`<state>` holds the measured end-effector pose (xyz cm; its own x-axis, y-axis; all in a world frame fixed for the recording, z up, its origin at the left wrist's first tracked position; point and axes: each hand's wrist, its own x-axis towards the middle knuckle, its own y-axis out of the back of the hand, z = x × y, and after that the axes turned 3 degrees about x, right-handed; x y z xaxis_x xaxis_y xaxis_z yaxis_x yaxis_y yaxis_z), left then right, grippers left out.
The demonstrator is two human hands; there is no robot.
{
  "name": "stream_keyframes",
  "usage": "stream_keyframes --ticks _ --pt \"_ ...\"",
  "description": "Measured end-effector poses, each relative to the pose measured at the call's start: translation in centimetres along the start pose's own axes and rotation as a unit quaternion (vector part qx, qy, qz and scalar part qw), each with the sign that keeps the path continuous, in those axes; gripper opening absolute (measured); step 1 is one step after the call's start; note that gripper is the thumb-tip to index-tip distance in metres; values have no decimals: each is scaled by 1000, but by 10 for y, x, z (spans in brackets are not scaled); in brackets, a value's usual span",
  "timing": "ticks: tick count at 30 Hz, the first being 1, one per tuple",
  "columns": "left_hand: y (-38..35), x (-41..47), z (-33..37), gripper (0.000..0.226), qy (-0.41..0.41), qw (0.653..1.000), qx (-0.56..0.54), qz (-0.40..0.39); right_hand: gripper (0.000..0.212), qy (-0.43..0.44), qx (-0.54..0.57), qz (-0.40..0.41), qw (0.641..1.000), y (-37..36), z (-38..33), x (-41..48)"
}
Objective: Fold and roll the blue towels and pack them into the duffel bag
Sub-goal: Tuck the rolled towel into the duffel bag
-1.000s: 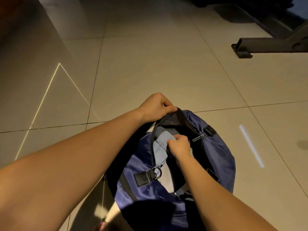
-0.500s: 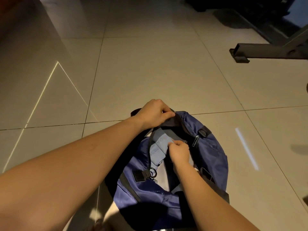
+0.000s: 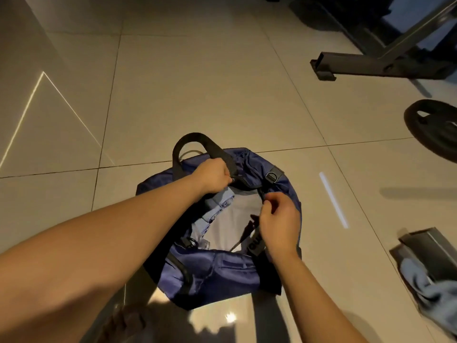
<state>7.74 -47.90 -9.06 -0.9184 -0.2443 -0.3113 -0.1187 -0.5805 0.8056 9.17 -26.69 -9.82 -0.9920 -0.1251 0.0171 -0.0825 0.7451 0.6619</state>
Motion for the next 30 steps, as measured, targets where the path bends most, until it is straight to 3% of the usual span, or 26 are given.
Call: stream_keyframes --ticks 2,4,8,11,14,19,23,26,30 --pt "-12 -4 2 44 12 1000 20 6 33 4 -65 76 995 26 20 3" --pt "-21 -9 3 45 18 999 26 44 52 -68 -129 36 989 36 41 11" --pt "-43 -20 3 34 19 996 42 82 27 -126 -104 -91 982 32 63 13" --pt "-62 -31 1 30 -4 994 52 95 24 -132 -110 -95 981 38 77 14" --pt "-67 -33 2 30 -23 994 38 104 26 -195 -61 -88 975 55 93 17" --pt "-80 -35 26 34 -63 996 15 69 28 -260 -3 -51 964 95 112 7" --pt "-92 -36 48 34 -99 994 -28 38 42 -299 18 5 954 126 125 -20" --pt "-99 -45 56 31 -110 994 6 0 31 -320 34 9 947 130 131 -43" --pt "-93 -53 65 29 -98 990 93 -45 12 -327 67 -50 941 136 134 -64"
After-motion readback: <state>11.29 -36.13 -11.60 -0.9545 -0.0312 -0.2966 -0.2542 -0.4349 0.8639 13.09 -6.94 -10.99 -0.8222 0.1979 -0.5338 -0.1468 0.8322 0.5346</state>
